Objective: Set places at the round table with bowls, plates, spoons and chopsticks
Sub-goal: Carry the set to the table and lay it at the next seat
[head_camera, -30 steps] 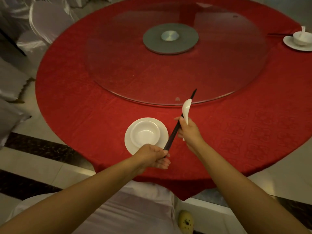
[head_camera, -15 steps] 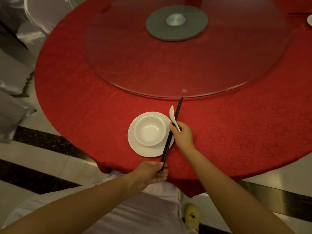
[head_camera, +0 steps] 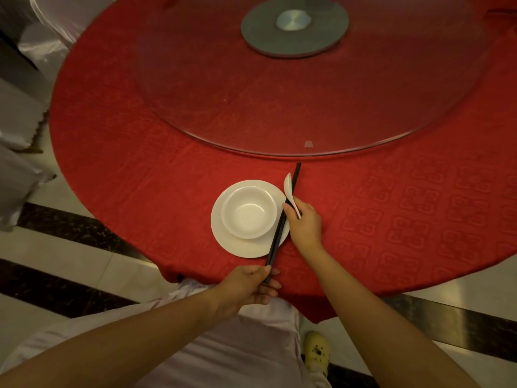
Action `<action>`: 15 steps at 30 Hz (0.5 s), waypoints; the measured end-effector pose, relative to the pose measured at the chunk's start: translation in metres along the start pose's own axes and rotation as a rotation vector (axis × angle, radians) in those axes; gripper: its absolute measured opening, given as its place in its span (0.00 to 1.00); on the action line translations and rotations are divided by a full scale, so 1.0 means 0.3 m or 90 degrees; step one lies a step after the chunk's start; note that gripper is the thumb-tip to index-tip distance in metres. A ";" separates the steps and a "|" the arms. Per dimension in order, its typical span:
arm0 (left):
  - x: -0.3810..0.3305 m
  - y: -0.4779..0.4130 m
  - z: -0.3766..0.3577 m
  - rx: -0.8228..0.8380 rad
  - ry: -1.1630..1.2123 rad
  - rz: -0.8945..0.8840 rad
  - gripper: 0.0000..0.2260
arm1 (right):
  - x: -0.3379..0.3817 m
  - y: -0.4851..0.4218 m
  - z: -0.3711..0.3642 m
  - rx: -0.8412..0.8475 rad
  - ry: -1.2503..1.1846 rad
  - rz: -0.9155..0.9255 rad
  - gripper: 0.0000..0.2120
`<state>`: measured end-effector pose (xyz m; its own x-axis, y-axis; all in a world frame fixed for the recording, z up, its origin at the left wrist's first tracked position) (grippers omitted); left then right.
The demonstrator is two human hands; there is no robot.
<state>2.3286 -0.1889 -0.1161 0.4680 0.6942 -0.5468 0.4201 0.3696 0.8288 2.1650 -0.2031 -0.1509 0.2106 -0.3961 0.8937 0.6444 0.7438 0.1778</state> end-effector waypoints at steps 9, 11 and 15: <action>-0.012 -0.009 0.007 0.020 -0.010 -0.011 0.11 | -0.016 -0.002 -0.012 -0.019 0.008 0.007 0.11; -0.016 -0.011 0.006 0.020 -0.019 -0.011 0.12 | -0.017 -0.003 -0.012 -0.016 0.006 -0.001 0.11; -0.023 -0.015 0.004 0.028 -0.038 -0.007 0.13 | -0.012 -0.004 -0.013 -0.017 0.005 0.000 0.10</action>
<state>2.3246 -0.1961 -0.1162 0.5086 0.6516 -0.5628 0.4581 0.3486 0.8177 2.1663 -0.2046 -0.1560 0.2159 -0.4000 0.8907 0.6632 0.7296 0.1669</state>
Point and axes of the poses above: each hand's wrist, its own y-axis away from the middle knuckle, its own z-axis out of the back of the hand, x = y × z, the point moved 1 cm from there along -y, towards the middle knuckle
